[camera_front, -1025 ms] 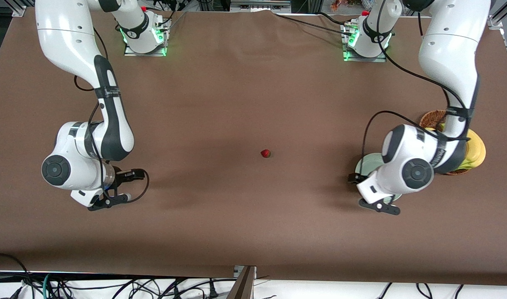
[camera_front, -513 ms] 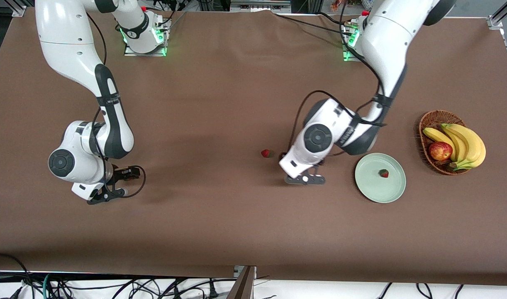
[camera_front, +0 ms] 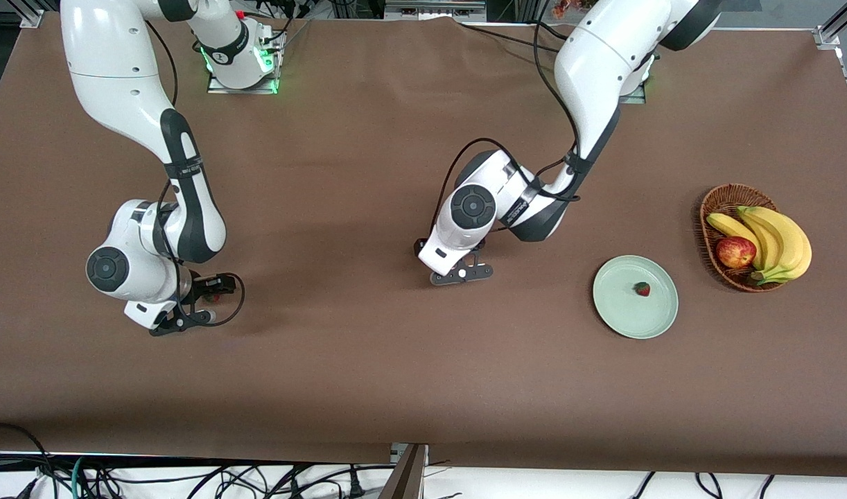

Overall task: Collect all strawberries into plate
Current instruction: 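Grasp the second strawberry with the left gripper while the right grasps the third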

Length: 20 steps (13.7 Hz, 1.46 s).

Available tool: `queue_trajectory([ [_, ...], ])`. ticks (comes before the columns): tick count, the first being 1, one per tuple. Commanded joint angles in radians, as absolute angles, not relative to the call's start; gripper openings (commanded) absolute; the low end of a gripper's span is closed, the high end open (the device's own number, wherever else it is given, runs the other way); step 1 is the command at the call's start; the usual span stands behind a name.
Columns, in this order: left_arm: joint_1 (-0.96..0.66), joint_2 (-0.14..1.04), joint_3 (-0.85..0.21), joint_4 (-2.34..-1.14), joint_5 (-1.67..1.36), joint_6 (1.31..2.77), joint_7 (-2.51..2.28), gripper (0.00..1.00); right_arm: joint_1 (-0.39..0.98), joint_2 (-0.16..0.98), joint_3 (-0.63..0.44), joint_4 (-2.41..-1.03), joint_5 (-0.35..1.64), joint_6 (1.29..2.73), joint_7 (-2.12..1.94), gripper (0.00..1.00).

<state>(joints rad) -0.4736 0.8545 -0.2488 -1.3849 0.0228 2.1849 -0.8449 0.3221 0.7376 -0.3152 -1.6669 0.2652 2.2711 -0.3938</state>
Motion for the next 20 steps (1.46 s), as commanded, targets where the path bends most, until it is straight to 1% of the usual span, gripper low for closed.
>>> queue_trajectory([
  [1, -0.483, 0.908, -0.235, -1.350, 0.009, 2.223, -0.839, 0.88, 0.318, 0.698, -0.310, -1.713, 0.288, 2.289, -0.428, 0.55],
  [3, -0.485, 0.914, -0.235, -1.350, 0.026, 2.229, -0.839, 0.76, 0.316, 0.698, -0.310, -1.715, 0.288, 2.289, -0.428, 0.34],
  [4, -0.485, 0.914, -0.235, -1.350, 0.029, 2.229, -0.842, 0.67, 0.318, 0.698, -0.310, -1.715, 0.288, 2.287, -0.428, 0.24],
  [5, -0.485, 0.913, -0.236, -1.350, 0.029, 2.229, -0.844, 0.61, 0.318, 0.696, -0.310, -1.715, 0.288, 2.287, -0.428, 0.18],
  [6, -0.485, 0.913, -0.235, -1.351, 0.031, 2.229, -0.844, 0.56, 0.318, 0.696, -0.310, -1.712, 0.288, 2.286, -0.428, 0.18],
  [7, -0.488, 0.911, -0.235, -1.353, 0.032, 2.229, -0.841, 0.49, 0.318, 0.695, -0.310, -1.706, 0.293, 2.281, -0.426, 0.18],
  [8, -0.501, 0.911, -0.235, -1.359, 0.032, 2.229, -0.838, 0.39, 0.318, 0.683, -0.307, -1.697, 0.305, 2.278, -0.420, 0.18],
  [9, -0.506, 0.911, -0.233, -1.361, 0.052, 2.227, -0.838, 0.22, 0.327, 0.674, -0.299, -1.686, 0.319, 2.275, -0.416, 0.18],
  [10, -0.505, 0.908, -0.233, -1.359, 0.087, 2.218, -0.836, 0.00, 0.342, 0.658, -0.285, -1.678, 0.330, 2.273, -0.390, 0.18],
  [12, -0.461, 0.899, -0.230, -1.353, 0.124, 2.211, -0.813, 0.00, 0.366, 0.657, -0.249, -1.658, 0.336, 2.275, -0.263, 0.18],
  [14, -0.389, 0.888, -0.230, -1.345, 0.123, 2.178, -0.671, 0.00, 0.409, 0.658, -0.206, -1.635, 0.336, 2.281, -0.104, 0.18],
  [16, -0.286, 0.884, -0.236, -1.344, 0.121, 2.178, -0.531, 0.00, 0.500, 0.663, -0.199, -1.612, 0.334, 2.289, 0.086, 0.18],
  [18, -0.252, 0.859, -0.229, -1.342, 0.126, 2.175, -0.419, 0.00, 0.586, 0.675, -0.198, -1.579, 0.334, 2.298, 0.263, 0.18],
  [20, -0.232, 0.830, -0.198, -1.345, 0.159, 2.169, -0.323, 0.00, 0.670, 0.716, -0.198, -1.521, 0.334, 2.318, 0.453, 0.18],
])
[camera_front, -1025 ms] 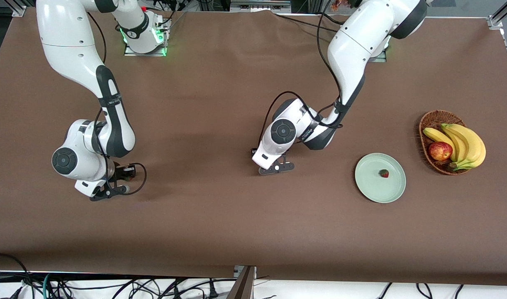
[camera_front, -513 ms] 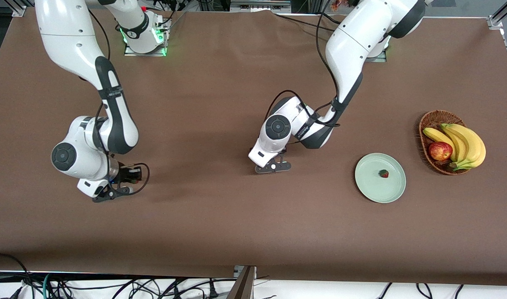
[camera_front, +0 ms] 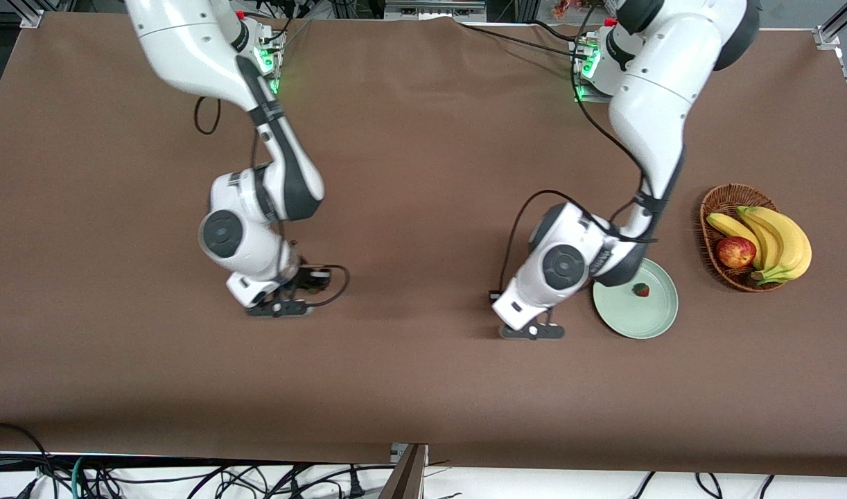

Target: Collect all strawberries into plate

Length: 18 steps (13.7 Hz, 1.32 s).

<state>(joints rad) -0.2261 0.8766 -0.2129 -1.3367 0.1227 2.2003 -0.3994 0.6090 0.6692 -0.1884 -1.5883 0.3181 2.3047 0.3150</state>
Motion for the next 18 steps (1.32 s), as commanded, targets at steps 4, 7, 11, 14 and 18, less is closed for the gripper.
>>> queue_trajectory([
  [4, -0.112, 0.778, -0.189, -1.345, 0.179, 2.050, -0.087, 0.00, 0.840, 0.831, -0.198, -1.445, 0.333, 2.502, 0.739, 0.18],
  [7, -0.010, 0.772, -0.190, -1.359, 0.173, 2.002, 0.102, 0.00, 0.902, 0.890, -0.198, -1.445, 0.333, 2.612, 0.830, 0.18],
  [11, 0.031, 0.776, -0.190, -1.367, 0.170, 1.981, 0.176, 0.40, 0.913, 0.881, -0.209, -1.443, 0.296, 2.609, 0.821, 1.00],
  [14, 0.028, 0.761, -0.205, -1.355, 0.161, 1.938, 0.172, 1.00, 0.890, 0.844, -0.268, -1.341, 0.209, 2.356, 0.775, 1.00],
  [18, 0.021, 0.735, -0.221, -1.354, 0.112, 1.904, 0.169, 1.00, 0.778, 0.770, -0.356, -1.204, 0.216, 2.019, 0.367, 1.00],
])
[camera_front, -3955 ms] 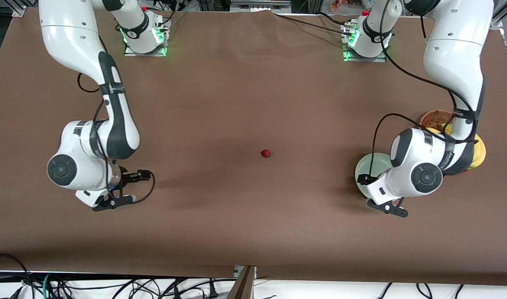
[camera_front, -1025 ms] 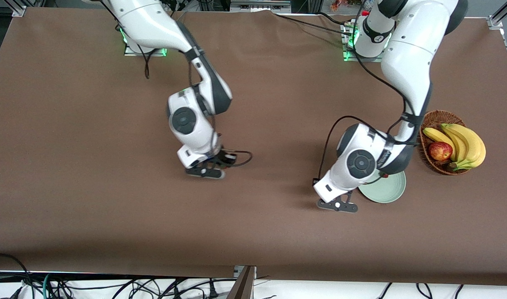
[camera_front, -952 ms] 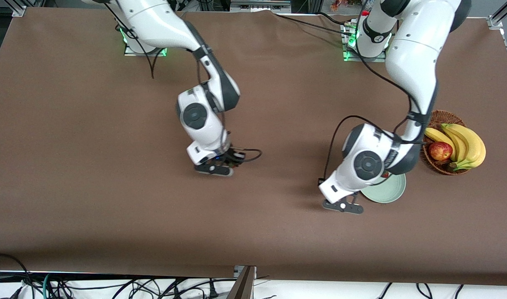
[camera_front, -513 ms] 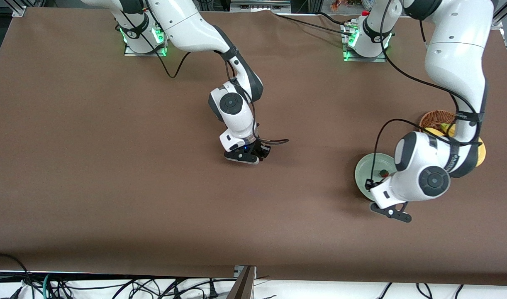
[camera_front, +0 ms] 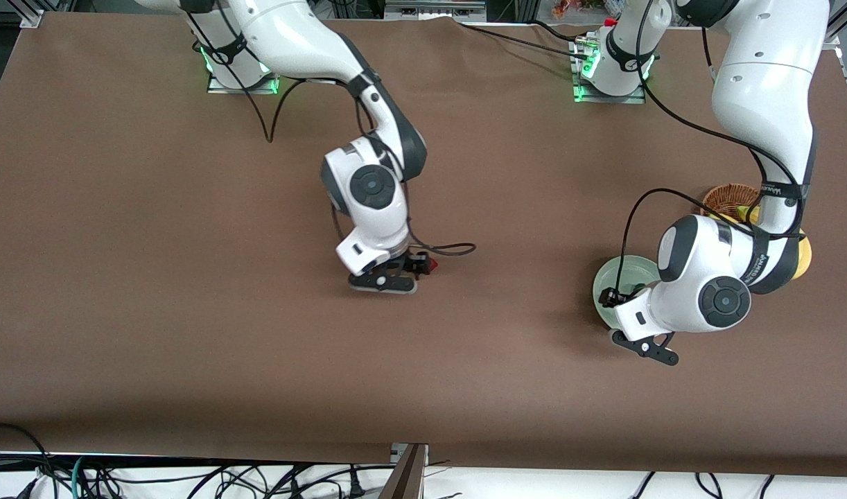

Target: Collect all strawberries into plate

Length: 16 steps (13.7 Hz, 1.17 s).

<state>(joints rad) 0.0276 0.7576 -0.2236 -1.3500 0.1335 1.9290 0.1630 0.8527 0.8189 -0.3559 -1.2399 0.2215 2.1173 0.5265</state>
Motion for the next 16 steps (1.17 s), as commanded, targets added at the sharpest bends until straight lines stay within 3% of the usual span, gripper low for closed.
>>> queue_trajectory([
  [1, 0.018, 0.735, -0.222, -1.353, 0.110, 1.904, 0.167, 1.00, 0.740, 0.737, -0.354, -1.204, 0.218, 1.991, 0.315, 1.00],
  [8, -0.196, 0.749, -0.253, -1.344, 0.075, 1.928, -0.277, 1.00, 0.418, 0.514, -0.347, -1.209, 0.216, 1.614, -0.072, 1.00],
  [11, -0.340, 0.787, -0.250, -1.335, 0.071, 2.052, -0.533, 1.00, 0.338, 0.382, -0.321, -1.265, 0.157, 1.502, -0.063, 1.00],
  [14, -0.454, 0.848, -0.241, -1.322, 0.075, 2.205, -0.722, 1.00, 0.201, 0.214, -0.177, -1.434, 0.092, 1.511, -0.063, 1.00],
  [16, -0.489, 0.885, -0.241, -1.307, 0.078, 2.256, -0.790, 1.00, 0.128, 0.169, -0.034, -1.469, -0.065, 1.511, -0.067, 1.00],
])
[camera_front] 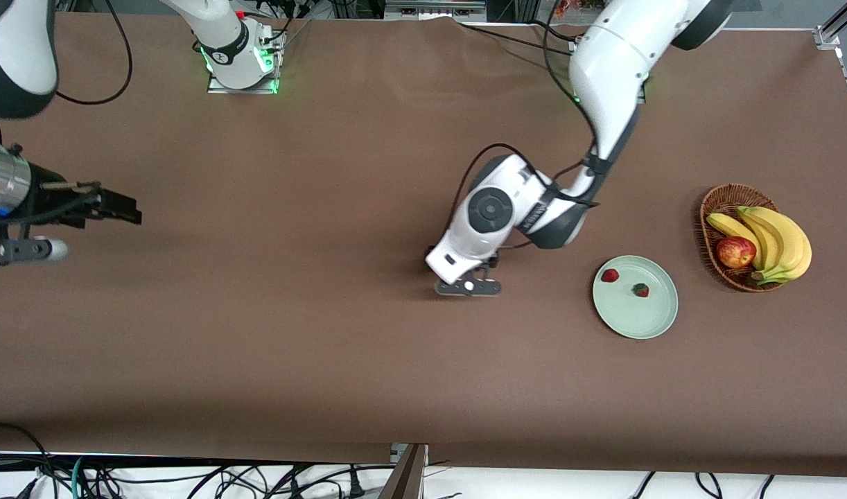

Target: Collect all strawberries into plate

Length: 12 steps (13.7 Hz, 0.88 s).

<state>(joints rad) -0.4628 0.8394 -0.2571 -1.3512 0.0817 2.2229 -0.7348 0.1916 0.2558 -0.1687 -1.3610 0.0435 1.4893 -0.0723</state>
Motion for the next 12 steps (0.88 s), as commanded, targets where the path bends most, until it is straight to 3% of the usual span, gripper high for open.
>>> queue_trajectory([
  [1, -0.508, 0.905, -0.239, -1.292, 0.081, 2.267, -0.808, 1.00, 0.100, 0.157, -0.006, -1.482, -0.077, 1.514, -0.066, 1.00],
  [5, -0.548, 0.957, -0.196, -1.285, 0.087, 2.361, -0.833, 0.99, 0.074, 0.078, -0.005, -1.483, -0.072, 1.549, -0.072, 1.00],
  [10, -0.590, 0.957, -0.189, -1.301, 0.091, 2.359, -0.838, 0.57, 0.075, 0.074, -0.003, -1.477, -0.042, 1.463, -0.035, 1.00],
  [12, -0.591, 0.948, -0.178, -1.301, 0.092, 2.353, -0.838, 0.33, 0.075, 0.078, -0.011, -1.476, -0.031, 1.454, -0.035, 1.00],
])
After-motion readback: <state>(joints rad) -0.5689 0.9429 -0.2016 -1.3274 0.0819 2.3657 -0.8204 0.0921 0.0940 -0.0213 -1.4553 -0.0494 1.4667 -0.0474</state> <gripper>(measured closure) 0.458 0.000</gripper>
